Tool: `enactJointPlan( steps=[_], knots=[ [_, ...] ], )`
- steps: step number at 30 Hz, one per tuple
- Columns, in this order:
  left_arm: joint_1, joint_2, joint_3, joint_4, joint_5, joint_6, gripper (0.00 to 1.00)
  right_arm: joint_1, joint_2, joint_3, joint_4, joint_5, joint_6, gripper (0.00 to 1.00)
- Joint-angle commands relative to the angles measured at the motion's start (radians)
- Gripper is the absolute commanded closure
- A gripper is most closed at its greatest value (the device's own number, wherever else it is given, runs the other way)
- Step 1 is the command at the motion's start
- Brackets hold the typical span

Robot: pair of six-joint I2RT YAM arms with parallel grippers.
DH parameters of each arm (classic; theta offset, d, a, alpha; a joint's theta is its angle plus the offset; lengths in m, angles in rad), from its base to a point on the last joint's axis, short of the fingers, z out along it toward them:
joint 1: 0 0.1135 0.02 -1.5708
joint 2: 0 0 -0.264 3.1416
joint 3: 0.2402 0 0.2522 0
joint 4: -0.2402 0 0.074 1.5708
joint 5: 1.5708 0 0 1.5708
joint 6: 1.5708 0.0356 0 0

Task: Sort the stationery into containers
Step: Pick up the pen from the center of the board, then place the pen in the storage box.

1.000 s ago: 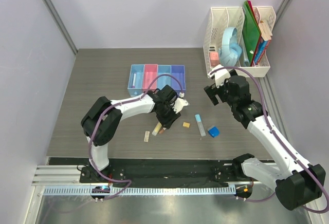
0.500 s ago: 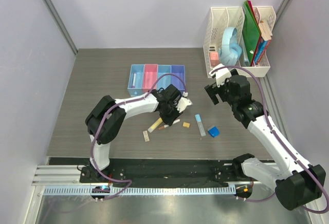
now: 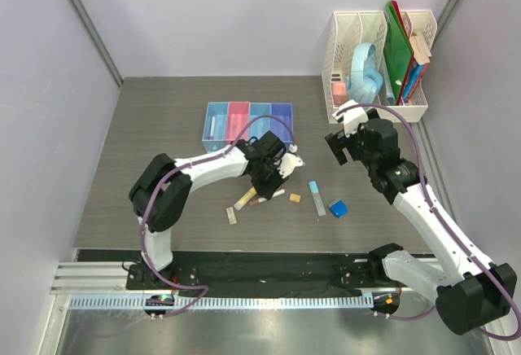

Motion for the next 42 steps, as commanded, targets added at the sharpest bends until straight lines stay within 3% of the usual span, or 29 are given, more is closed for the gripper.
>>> enactJointPlan(
  steps=[1,8,15,22,33,42],
  knots=[
    [0.046,-0.134,0.054,-0.014,0.035,-0.001,1.0,-0.006,-0.019,0.047,0.03,0.01,0.018,0.0],
    [0.125,-0.197,0.072,0.034,0.038,-0.067,1.0,-0.006,-0.018,0.055,0.024,0.013,0.023,0.0],
    [0.348,-0.229,0.187,0.123,0.0,-0.215,1.0,-0.006,-0.018,0.059,0.024,0.018,0.021,0.0],
    [0.549,-0.123,0.392,0.141,0.052,-0.357,1.0,-0.006,-0.013,0.058,0.024,0.018,0.029,0.0],
    [0.641,0.093,0.475,0.14,0.052,-0.424,1.0,-0.006,-0.024,0.044,0.021,0.019,0.024,0.0],
    [0.664,0.125,0.452,0.146,0.02,-0.401,1.0,-0.006,-0.031,0.032,0.022,0.013,0.024,0.0]
  ],
)
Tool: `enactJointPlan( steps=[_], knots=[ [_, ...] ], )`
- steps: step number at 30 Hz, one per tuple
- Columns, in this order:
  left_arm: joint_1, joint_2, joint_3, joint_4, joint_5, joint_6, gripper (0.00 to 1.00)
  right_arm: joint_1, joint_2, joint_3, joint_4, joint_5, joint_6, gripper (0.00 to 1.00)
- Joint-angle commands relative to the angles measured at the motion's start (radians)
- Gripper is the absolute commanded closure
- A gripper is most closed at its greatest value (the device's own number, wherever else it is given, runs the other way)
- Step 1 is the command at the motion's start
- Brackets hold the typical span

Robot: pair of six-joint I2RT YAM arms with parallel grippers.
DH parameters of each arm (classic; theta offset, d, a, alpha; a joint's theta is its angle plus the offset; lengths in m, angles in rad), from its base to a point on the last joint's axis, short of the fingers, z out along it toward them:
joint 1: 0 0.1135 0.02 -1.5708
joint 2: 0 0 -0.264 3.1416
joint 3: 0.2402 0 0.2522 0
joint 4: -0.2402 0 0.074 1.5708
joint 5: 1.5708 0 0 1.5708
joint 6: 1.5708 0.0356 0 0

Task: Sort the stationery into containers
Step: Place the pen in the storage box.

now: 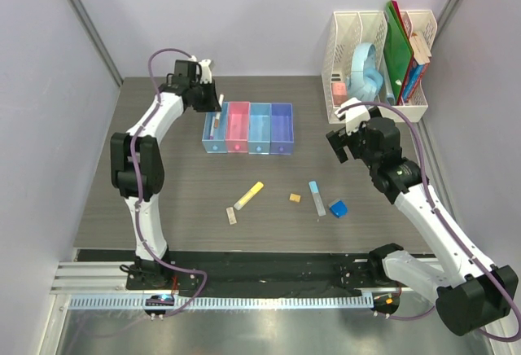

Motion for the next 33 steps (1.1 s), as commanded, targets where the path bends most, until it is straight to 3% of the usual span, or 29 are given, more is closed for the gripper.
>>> enactJointPlan(
  steps=[1,5,10,13,20,24,29,33],
  knots=[
    [0.013,-0.011,0.002,0.018,-0.011,0.001,1.0,-0.004,-0.029,0.011,0.027,0.006,0.015,0.0],
    [0.017,0.001,-0.034,0.018,-0.005,0.013,1.0,-0.004,-0.029,0.018,0.022,-0.008,0.02,0.0],
    [0.015,0.006,-0.068,0.024,-0.002,0.029,0.93,-0.003,-0.039,0.015,0.012,-0.013,0.018,0.0],
    [0.015,0.007,-0.068,0.026,0.0,0.032,0.78,-0.004,-0.039,0.011,0.007,-0.02,0.019,0.0],
    [0.017,-0.016,-0.06,0.027,0.026,0.027,0.61,-0.004,-0.024,0.007,-0.051,-0.109,-0.005,0.0],
    [0.015,-0.066,-0.071,0.006,0.104,0.049,0.62,-0.004,-0.006,-0.015,-0.099,-0.142,-0.045,0.0],
    [-0.005,-0.163,-0.09,-0.147,0.318,0.244,0.63,0.003,0.037,-0.068,-0.128,-0.25,-0.062,0.0],
    [-0.088,-0.266,-0.222,-0.206,0.253,0.375,0.62,0.032,0.089,-0.111,-0.1,-0.261,-0.08,0.0]
  ],
)
